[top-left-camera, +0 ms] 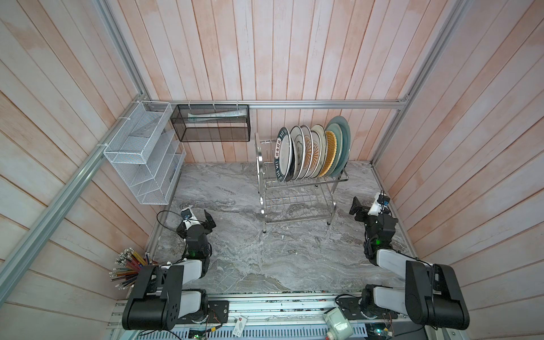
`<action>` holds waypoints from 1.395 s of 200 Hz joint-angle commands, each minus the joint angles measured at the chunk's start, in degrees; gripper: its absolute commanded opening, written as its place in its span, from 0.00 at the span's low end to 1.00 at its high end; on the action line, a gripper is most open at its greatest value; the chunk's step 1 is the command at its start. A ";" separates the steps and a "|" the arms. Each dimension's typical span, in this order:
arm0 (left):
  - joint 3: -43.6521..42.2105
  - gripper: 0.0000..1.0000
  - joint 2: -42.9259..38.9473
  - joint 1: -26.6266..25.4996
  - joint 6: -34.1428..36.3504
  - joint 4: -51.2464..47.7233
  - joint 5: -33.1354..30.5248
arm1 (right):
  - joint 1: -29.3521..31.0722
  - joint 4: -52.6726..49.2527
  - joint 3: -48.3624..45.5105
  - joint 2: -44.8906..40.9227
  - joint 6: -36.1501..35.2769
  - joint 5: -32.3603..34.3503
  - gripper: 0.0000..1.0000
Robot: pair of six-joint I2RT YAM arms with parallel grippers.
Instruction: Load the plates into the dish rack
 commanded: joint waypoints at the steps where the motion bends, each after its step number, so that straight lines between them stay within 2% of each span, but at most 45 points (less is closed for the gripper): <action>1: 3.07 1.00 4.72 -0.16 4.77 6.43 6.93 | 0.37 1.79 1.88 1.39 -3.76 -0.18 0.98; 8: 5.48 1.00 4.44 -0.34 4.77 1.89 9.12 | 0.47 1.75 2.24 1.75 -4.13 -0.91 0.98; 26: 4.46 1.00 11.41 0.16 7.23 12.65 10.60 | 0.62 1.49 3.10 2.53 -4.57 -1.36 0.98; 38: 6.25 1.00 8.72 0.36 5.91 3.88 11.72 | 0.62 2.98 2.95 2.92 -4.81 -1.70 0.98; 47: 5.62 1.00 10.00 0.62 6.14 8.26 11.66 | 0.69 3.04 3.18 3.29 -5.02 -2.23 0.98; 54: 5.25 1.00 10.76 0.58 6.30 9.67 11.68 | 0.89 0.60 3.85 3.14 -3.78 -2.06 0.98; 62: 5.74 1.00 9.59 0.66 5.95 6.22 11.80 | 0.91 -4.11 4.67 1.74 -2.07 -1.26 0.98; 74: 5.79 1.00 9.47 0.65 6.03 6.69 11.87 | 1.29 -7.89 3.44 -1.64 -3.27 -0.51 0.98; 85: 5.60 1.00 9.69 0.63 6.15 7.07 11.80 | 1.95 -3.48 -0.77 -2.63 -4.73 0.66 0.98; 97: 6.25 1.00 9.27 0.64 6.23 5.36 12.17 | 1.97 0.97 -3.40 -0.56 -3.33 1.79 0.98; 118: 6.19 1.00 9.34 0.63 6.25 5.69 12.13 | 2.50 5.21 -3.28 3.60 -6.53 -0.83 0.98; 137: 6.11 1.00 9.41 0.62 6.25 5.75 12.11 | 3.65 8.80 -2.82 8.24 -7.79 1.20 0.98; 159: 6.08 1.00 9.46 0.56 6.20 5.75 12.13 | 3.92 24.46 -5.99 16.28 -8.37 0.09 0.98; 180: 6.13 1.00 9.42 0.62 6.18 5.75 12.11 | 3.52 10.77 -2.11 12.77 -7.95 0.25 0.98; 199: 6.08 1.00 9.41 0.62 6.32 5.75 12.11 | 2.37 14.36 -2.91 13.89 -6.18 -1.04 0.98; 279: 6.80 1.00 9.76 0.71 6.33 4.85 12.46 | 2.39 11.40 -2.07 13.13 -7.33 -1.90 0.98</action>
